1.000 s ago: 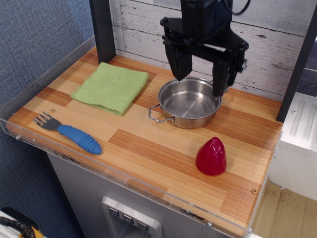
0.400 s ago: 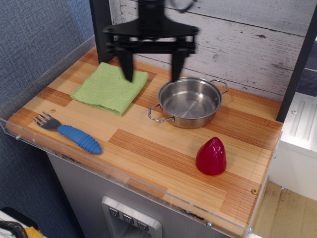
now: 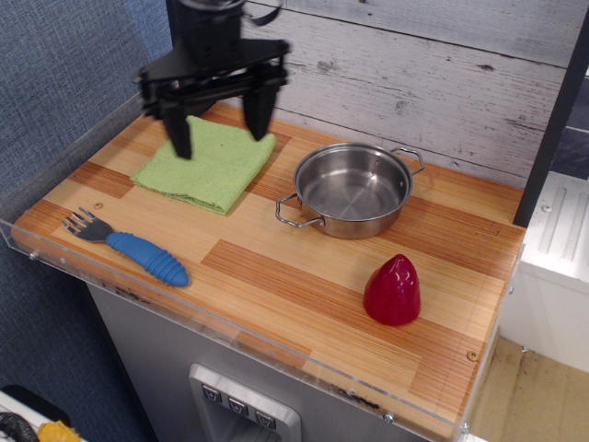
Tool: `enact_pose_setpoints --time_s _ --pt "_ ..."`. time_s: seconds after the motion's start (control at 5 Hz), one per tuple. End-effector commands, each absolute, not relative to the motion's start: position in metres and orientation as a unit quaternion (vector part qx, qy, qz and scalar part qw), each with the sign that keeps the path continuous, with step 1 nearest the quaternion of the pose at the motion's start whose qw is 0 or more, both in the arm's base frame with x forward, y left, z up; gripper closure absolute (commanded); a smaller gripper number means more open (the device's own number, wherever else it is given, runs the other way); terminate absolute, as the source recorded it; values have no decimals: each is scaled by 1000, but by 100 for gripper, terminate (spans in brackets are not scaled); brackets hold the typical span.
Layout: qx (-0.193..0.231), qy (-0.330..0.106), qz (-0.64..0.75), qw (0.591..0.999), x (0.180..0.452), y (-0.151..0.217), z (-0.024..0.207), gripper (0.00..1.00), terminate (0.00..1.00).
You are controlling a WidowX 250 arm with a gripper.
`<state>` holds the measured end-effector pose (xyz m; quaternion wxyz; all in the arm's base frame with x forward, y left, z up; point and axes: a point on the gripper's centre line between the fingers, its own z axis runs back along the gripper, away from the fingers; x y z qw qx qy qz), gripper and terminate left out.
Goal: Put the fork on the cloth
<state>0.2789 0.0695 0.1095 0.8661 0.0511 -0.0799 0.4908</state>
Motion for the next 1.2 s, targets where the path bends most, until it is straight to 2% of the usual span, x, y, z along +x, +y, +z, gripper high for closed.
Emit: enact_pose_setpoints --time_s 0.0,0.2,0.4,0.6,1.0 --pt "26 -102 628 771 260 91 91 0 0" --pt "23 -91 640 763 251 101 88 0 0" --pt "21 -99 655 749 242 111 79 0 0" --pt "22 -77 658 749 240 118 64 0 0" --pt "24 -74 664 744 236 124 47 0 0"
